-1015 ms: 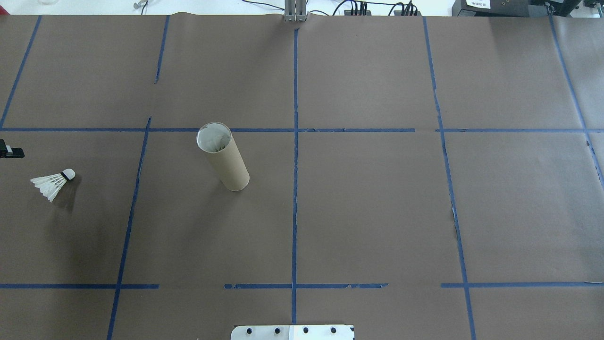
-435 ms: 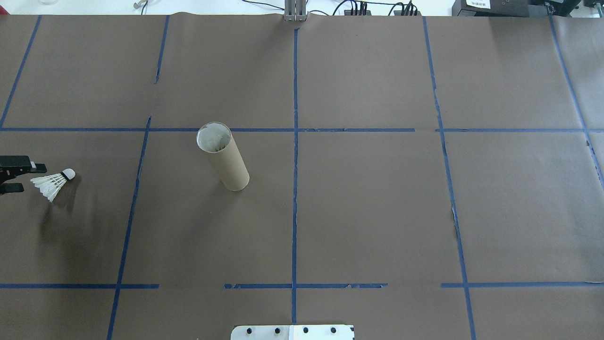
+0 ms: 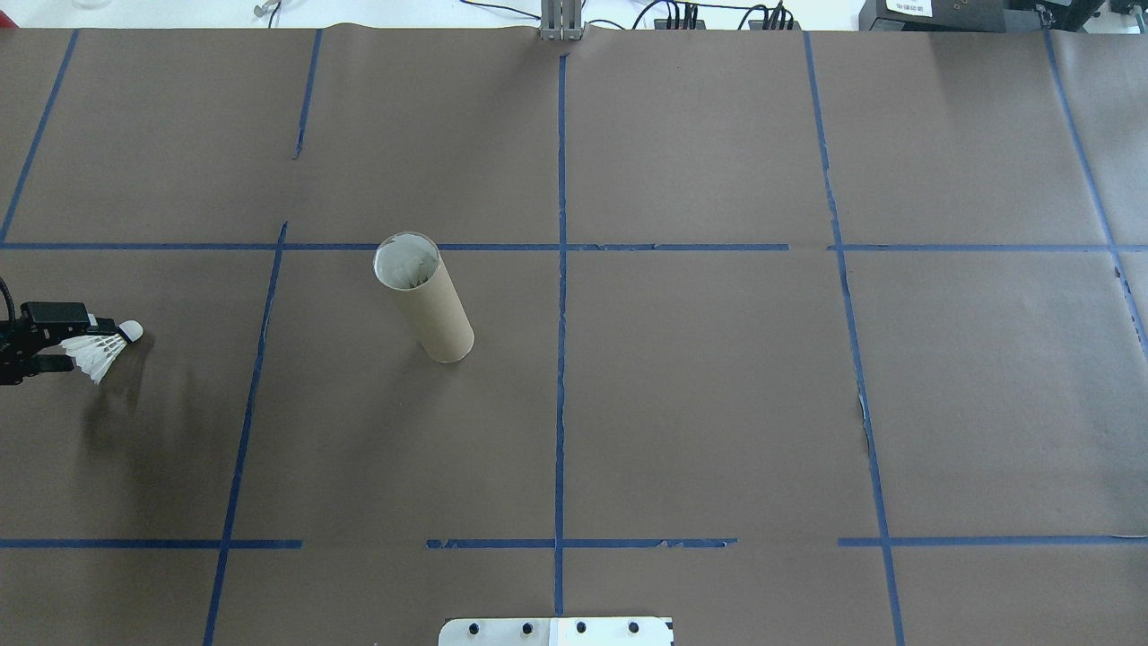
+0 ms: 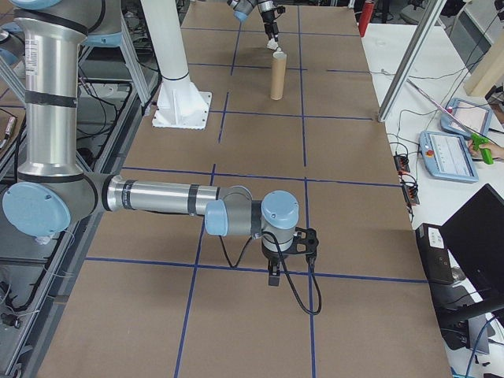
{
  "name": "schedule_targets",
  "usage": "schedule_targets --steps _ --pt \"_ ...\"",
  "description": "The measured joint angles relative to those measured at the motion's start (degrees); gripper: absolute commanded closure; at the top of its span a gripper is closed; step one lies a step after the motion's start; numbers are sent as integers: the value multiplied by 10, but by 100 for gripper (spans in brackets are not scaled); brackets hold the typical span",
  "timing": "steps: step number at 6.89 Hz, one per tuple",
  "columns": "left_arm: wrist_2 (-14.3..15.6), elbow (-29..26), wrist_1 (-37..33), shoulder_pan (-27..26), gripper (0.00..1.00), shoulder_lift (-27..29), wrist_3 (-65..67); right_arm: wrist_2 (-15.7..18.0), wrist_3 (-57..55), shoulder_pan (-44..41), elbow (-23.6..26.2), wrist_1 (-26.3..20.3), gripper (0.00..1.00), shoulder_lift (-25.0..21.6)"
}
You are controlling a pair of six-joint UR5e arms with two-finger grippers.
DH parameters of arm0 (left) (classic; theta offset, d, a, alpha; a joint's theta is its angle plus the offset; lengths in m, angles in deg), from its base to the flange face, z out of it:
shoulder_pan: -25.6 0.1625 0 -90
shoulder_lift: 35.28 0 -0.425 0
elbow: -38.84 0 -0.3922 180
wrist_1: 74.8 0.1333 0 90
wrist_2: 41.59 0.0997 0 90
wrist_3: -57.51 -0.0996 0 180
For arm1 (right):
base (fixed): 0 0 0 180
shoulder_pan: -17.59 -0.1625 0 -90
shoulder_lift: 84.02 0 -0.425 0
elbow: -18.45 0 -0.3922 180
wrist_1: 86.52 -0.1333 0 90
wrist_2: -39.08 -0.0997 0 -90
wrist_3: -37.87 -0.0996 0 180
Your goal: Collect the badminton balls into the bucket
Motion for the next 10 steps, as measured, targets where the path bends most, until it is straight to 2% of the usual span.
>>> schedule_targets --steps 2,3,4,7,8,10 --pt "0 -2 -1 4 72 4 2 0 0 0 0 0 0 0" --pt "0 -5 -5 4 95 4 2 0 0 0 0 0 0 0" --pt "0 -13 -14 5 100 6 2 0 0 0 0 0 0 0" --pt "-7 -26 -29 4 100 13 -1 0 0 0 0 0 0 0" --pt "-35 -20 -36 3 100 13 0 0 0 0 0 0 0 0" --pt "-143 18 -28 -25 100 12 3 0 0 0 0 0 0 0"
